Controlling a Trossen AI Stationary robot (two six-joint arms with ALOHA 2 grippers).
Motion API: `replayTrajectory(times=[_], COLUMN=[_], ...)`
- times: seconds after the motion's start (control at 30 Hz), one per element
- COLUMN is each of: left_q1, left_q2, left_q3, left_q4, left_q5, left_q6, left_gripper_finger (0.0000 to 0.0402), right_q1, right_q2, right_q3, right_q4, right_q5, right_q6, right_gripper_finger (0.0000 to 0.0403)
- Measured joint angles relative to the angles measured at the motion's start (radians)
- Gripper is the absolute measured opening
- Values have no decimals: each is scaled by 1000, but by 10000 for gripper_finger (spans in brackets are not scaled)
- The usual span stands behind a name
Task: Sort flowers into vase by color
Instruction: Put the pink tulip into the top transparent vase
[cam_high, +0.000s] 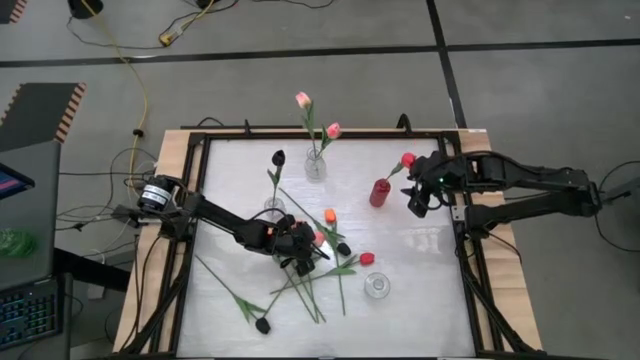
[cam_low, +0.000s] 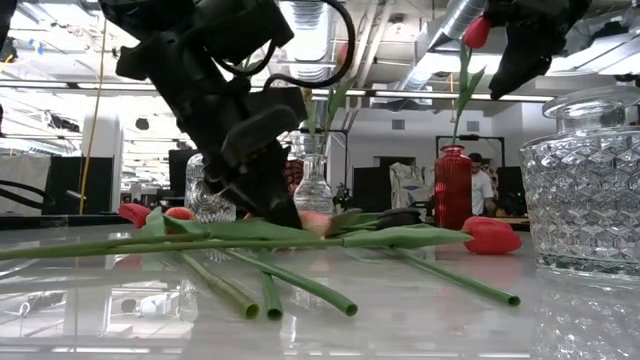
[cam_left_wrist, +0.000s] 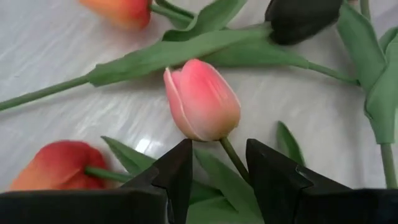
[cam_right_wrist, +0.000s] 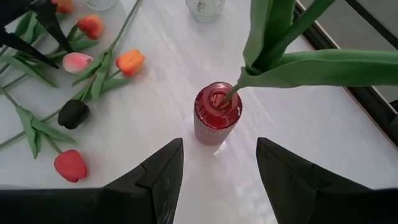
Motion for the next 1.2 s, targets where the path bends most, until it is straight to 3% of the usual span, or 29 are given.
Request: replayTrajectory(times=[0.23, 0.5, 0.8, 1.2], left_q1=[0, 0, 0, 0], left_q2=[0, 0, -1, -4], left_q3=[0, 0, 0, 40], left_q4=[-13, -19, -17, 19], left_q5=[-3, 10, 10, 17], left_q6=[6, 2, -21, -37], left_gripper_finger=[128, 58, 8, 0], right_q1=[29, 72, 111, 154], right_q2=[0, 0, 0, 0], right_q3=[0, 0, 0, 0], right_q4=[0, 1, 1, 23], right_q5=[0, 0, 0, 0], right_q6=[0, 0, 1, 1], right_gripper_finger=[230, 230, 230, 230])
